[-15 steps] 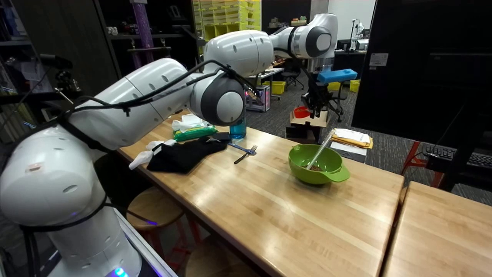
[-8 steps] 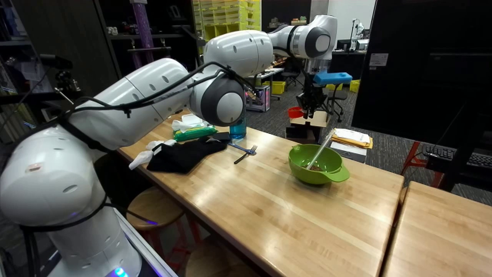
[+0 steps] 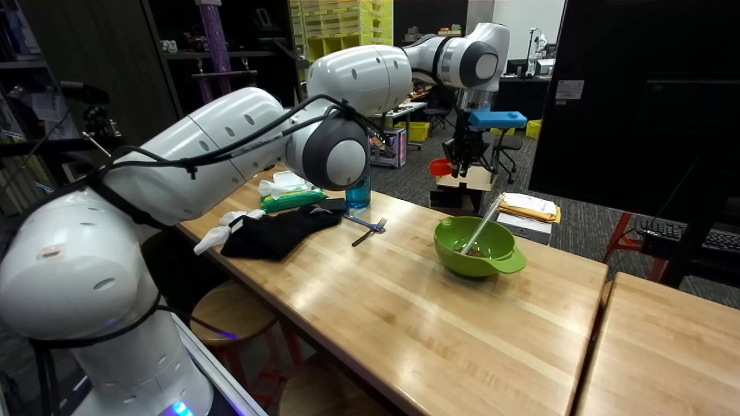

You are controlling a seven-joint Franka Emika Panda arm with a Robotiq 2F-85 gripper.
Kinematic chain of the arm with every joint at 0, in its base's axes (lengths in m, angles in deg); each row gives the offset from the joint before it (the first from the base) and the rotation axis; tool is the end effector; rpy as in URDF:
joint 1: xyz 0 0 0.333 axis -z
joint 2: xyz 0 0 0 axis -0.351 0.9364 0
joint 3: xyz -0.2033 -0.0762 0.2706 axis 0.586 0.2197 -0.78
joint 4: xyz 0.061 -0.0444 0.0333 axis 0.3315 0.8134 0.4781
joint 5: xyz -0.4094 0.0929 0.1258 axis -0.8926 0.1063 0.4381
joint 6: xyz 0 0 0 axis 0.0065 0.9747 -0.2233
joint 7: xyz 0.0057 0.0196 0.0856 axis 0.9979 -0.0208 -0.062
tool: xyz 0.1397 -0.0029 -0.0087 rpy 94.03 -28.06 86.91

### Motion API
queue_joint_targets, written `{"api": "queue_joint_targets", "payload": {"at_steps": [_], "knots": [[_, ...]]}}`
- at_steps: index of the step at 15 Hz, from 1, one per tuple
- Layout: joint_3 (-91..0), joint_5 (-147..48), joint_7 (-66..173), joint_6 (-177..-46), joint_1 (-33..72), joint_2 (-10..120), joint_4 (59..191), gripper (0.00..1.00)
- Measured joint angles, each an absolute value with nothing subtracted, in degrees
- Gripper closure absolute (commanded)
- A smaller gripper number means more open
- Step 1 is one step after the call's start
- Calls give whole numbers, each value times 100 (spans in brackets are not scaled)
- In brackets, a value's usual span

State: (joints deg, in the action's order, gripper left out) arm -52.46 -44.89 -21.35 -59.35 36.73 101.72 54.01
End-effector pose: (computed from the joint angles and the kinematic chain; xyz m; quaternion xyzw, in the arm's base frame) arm 0.8214 -0.2182 0.3999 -0.8841 -0.4657 -0.0117 0.0364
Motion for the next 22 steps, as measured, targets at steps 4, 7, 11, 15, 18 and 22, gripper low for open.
{"api": "queue_joint_targets", "payload": {"at_steps": [4, 7, 11, 15, 18, 22], "knots": [[-5239, -4478, -1778, -5944, 3725, 10172, 5396, 94], [-5206, -4478, -1440, -5944, 3750, 10171, 5393, 94], [-5167, -4481, -1073, -5944, 3770, 10170, 5392, 94], [-5133, -4508, -793, -6022, 3768, 10170, 5392, 94], [-5089, -4522, -532, -6237, 3765, 10171, 5394, 94], [-5039, -4533, 3, -6631, 3759, 10176, 5398, 94]]}}
